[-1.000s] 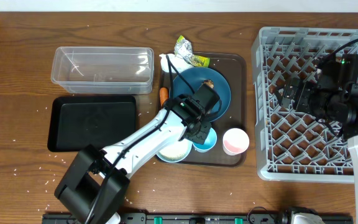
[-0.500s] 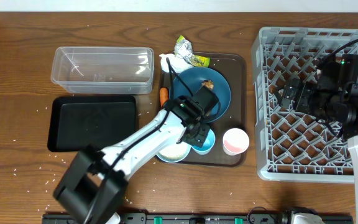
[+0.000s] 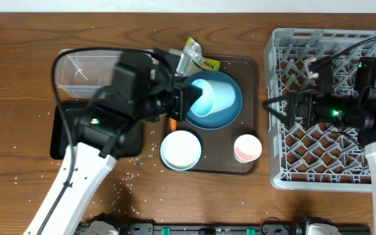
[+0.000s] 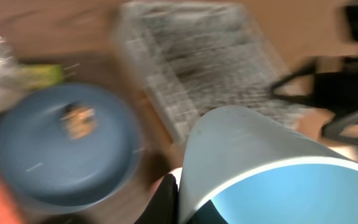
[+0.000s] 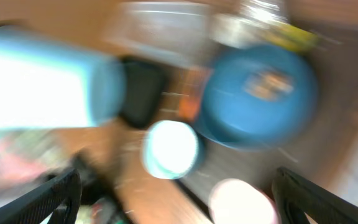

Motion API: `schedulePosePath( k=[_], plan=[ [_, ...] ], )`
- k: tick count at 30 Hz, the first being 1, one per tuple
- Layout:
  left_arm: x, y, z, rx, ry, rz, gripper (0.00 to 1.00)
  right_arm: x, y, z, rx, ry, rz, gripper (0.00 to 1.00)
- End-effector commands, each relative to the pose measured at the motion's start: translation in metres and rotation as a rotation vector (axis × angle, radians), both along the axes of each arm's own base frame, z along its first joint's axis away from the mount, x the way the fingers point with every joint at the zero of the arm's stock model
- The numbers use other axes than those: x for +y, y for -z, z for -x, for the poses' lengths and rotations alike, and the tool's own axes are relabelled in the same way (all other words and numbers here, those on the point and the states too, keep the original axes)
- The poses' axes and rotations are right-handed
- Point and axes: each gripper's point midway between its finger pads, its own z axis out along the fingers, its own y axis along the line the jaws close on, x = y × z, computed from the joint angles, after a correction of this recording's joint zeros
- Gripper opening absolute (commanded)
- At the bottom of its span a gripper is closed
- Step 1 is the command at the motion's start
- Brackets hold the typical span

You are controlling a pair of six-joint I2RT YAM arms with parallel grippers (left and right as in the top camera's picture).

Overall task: Sort waste into correct bins and load items into the dishwasher rack
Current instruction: 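Hand the light-blue cup from left gripper to right gripper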

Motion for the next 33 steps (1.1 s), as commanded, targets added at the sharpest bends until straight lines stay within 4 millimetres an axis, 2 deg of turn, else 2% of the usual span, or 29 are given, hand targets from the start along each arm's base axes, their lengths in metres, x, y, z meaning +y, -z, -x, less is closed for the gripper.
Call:
schedulePosePath(
  k=[1,5,7,10,15,20,22,23,27,32,33],
  plan=[
    [-0.017,-0.031,0.033,0.068,0.231,0.195,0.06,0.037,-0.061,0.039,-0.289,-0.338,-0.271,0.93],
    [-0.022,-0.052,0.042,0.037,0.321,0.276,0.06,0.054,-0.067,0.053,-0.356,-0.440,-0.299,0.93],
    [-0.024,-0.060,0.046,0.041,0.353,0.310,0.06,0.062,-0.073,0.063,-0.412,-0.506,-0.331,0.97],
    [-0.024,-0.064,0.049,0.047,0.369,0.326,0.06,0.072,-0.078,0.072,-0.475,-0.575,-0.352,0.97],
    [-0.025,-0.065,0.051,0.057,0.375,0.330,0.06,0.081,-0.090,0.075,-0.590,-0.649,-0.380,0.91],
    [-0.026,-0.065,0.051,0.063,0.374,0.333,0.06,0.082,-0.100,0.071,-0.582,-0.655,-0.399,0.75],
    [-0.026,-0.066,0.050,0.055,0.375,0.334,0.06,0.082,-0.102,0.069,-0.567,-0.651,-0.402,0.61],
    [-0.026,-0.067,0.050,0.050,0.376,0.335,0.06,0.082,-0.103,0.069,-0.556,-0.650,-0.404,0.60],
    [-0.026,-0.069,0.049,0.034,0.378,0.337,0.06,0.087,-0.103,0.069,-0.536,-0.652,-0.398,0.61],
    [-0.027,-0.076,0.047,0.004,0.377,0.350,0.06,0.095,-0.095,0.064,-0.499,-0.623,-0.347,0.58],
    [-0.027,-0.076,0.046,-0.002,0.377,0.350,0.09,0.096,-0.092,0.061,-0.485,-0.605,-0.331,0.57]
  ],
)
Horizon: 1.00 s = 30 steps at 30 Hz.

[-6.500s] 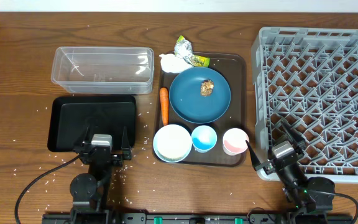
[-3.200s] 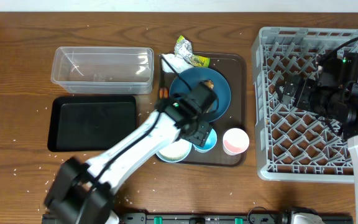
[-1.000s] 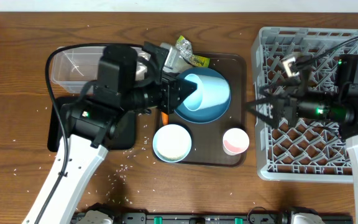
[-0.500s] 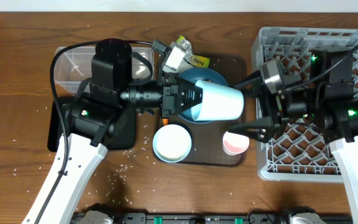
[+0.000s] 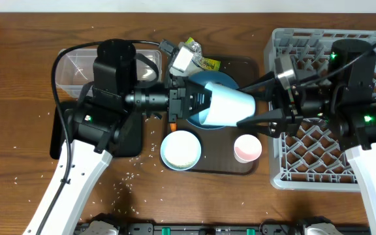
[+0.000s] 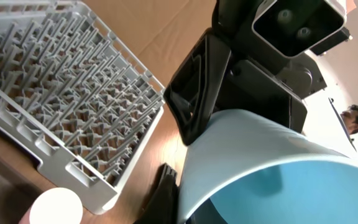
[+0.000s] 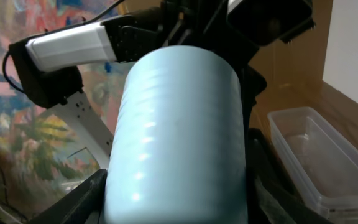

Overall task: Sort waste into correct bins and load items into the dishwasher rack
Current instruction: 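Hand the light-blue cup from left gripper to right gripper, then place the light-blue cup into the dish rack with right gripper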

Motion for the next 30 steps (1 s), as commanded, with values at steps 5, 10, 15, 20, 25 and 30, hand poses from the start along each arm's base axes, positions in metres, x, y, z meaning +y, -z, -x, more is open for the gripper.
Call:
schedulePosePath(
  k=[5,10,15,20,25,30],
  plan=[
    [0.009,-0.010,-0.017,-0.050,-0.073,0.012,0.68,-0.002,0.025,-0.028,0.140,0.248,0.176,0.53],
    [0.034,-0.006,-0.038,-0.027,-0.166,0.000,0.77,-0.053,0.044,-0.059,0.257,0.585,0.288,0.53],
    [0.048,0.000,-0.047,0.011,-0.216,-0.012,0.77,-0.150,0.073,-0.081,0.452,1.047,0.396,0.54],
    [0.049,0.006,-0.047,0.040,-0.218,-0.020,0.77,-0.259,0.114,-0.064,0.812,1.545,0.447,0.54],
    [0.049,0.009,-0.046,0.054,-0.218,-0.025,0.77,-0.333,0.136,-0.036,1.054,1.829,0.383,0.54],
    [0.049,0.012,-0.045,0.072,-0.217,-0.032,0.77,-0.390,0.156,-0.017,1.261,2.007,0.232,0.55]
  ],
)
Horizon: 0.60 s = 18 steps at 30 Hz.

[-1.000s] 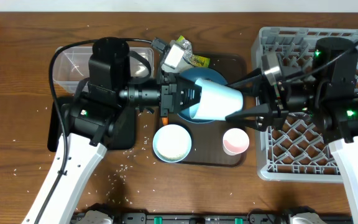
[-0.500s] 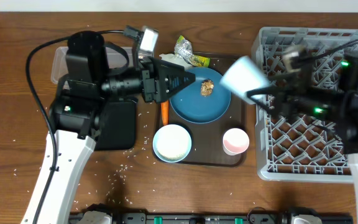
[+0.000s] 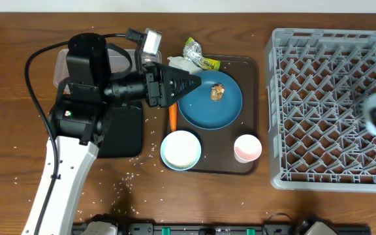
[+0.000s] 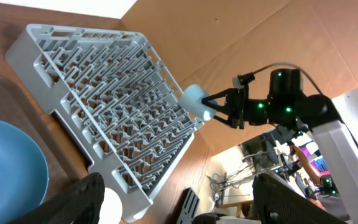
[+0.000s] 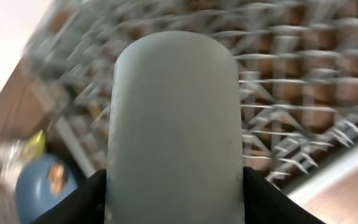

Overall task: Sort waste into correct bins and load items into the dishwasher rack
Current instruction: 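Place the light-blue cup into the dish rack with right gripper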

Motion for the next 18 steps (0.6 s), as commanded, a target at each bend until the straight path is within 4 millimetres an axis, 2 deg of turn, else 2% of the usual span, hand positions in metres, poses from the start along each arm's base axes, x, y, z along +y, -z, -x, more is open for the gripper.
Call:
schedulePosePath(
  k=[1,4,7,13,18],
  plan=[
    [0.001,0.002,0.002,0.006,0.005,-0.004,0.77,-0.040,0.013,0.015,0.036,0.233,-0.076,0.56],
    [0.002,0.008,0.005,0.015,0.012,-0.021,0.77,-0.060,0.031,0.019,0.027,0.327,-0.200,0.56],
    [0.002,0.013,0.007,0.018,0.019,-0.035,0.77,-0.070,0.045,0.013,-0.005,0.350,-0.325,0.55],
    [0.002,0.016,0.009,0.031,0.020,-0.040,0.77,-0.076,0.078,0.012,0.047,0.377,-0.464,0.55],
    [0.002,0.017,0.009,0.032,0.021,-0.042,0.77,-0.079,0.096,0.011,0.083,0.387,-0.515,0.56]
  ],
)
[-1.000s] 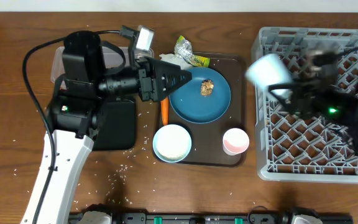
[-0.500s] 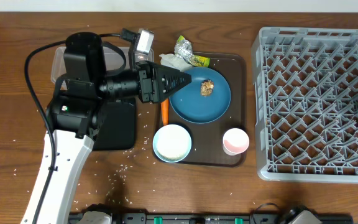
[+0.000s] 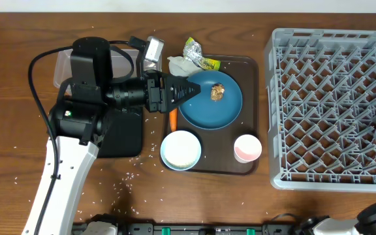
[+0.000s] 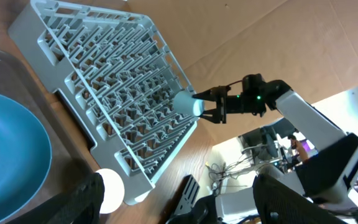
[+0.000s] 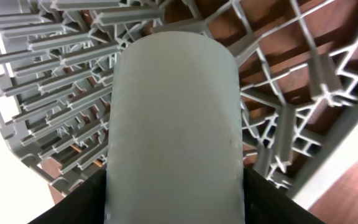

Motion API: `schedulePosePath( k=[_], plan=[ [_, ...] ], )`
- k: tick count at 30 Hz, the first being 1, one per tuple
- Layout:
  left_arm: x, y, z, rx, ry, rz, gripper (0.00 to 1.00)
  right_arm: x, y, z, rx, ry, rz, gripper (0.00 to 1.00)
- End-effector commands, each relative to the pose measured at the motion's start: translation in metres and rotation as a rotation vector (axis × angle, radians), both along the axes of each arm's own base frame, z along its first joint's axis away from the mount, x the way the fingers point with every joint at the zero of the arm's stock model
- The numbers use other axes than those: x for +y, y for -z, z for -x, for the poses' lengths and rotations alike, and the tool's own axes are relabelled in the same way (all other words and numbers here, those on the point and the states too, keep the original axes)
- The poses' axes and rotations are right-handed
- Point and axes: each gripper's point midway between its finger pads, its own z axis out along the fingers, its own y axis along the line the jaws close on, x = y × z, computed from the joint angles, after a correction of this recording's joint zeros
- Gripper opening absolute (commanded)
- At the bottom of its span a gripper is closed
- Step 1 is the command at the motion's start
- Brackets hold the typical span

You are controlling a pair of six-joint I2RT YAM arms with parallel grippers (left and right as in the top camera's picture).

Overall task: Sort waste into correct bins and load items into the dishwasher rack
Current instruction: 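Place the light-blue cup into the dish rack with right gripper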

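Note:
A light blue cup (image 5: 173, 124) fills the right wrist view, and my right gripper (image 5: 173, 202) is shut on it, close over the grey dishwasher rack (image 5: 278, 118). Overhead, the cup shows at the rack's (image 3: 331, 98) right edge; the right arm is mostly out of frame. My left gripper (image 3: 191, 91) stands open and empty at the left rim of the blue plate (image 3: 204, 108), which carries a food scrap (image 3: 218, 92). The left wrist view shows the cup (image 4: 187, 104) far off over the rack.
On the brown tray (image 3: 250, 68) lie a white bowl (image 3: 181, 149), a small pink-white cup (image 3: 247, 148), an orange stick (image 3: 172, 119) and wrappers (image 3: 198, 55). A clear bin (image 3: 62, 65) and a black bin (image 3: 123, 130) sit to the left under the left arm.
The cup in my right gripper sits a little nearer the front at the rack's right edge, closer to the grid. My left gripper has shifted slightly right toward the plate, still open.
My left gripper first held the light blue cup over the blue plate. Then the cup was between both grippers above the tray. After that my right gripper had it over the rack and the left was open and empty. Now the cup is low over the rack's right side.

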Motion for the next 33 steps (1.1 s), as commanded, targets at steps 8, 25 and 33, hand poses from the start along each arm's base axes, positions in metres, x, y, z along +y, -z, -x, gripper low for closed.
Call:
schedulePosePath(
  k=[8,25,33],
  plan=[
    [0.001,0.002,0.002,-0.018,0.009,-0.009,0.77,-0.012,0.005,0.009,-0.006,0.115,-0.084,0.68],
    [0.006,0.058,-0.008,-0.011,-0.138,-0.304,0.78,0.081,-0.117,-0.057,-0.579,-0.422,0.115,0.72],
    [0.003,0.134,0.002,-0.062,-0.226,-0.809,0.76,0.124,-0.131,-0.055,-0.354,-0.526,0.463,0.70]
  ],
)
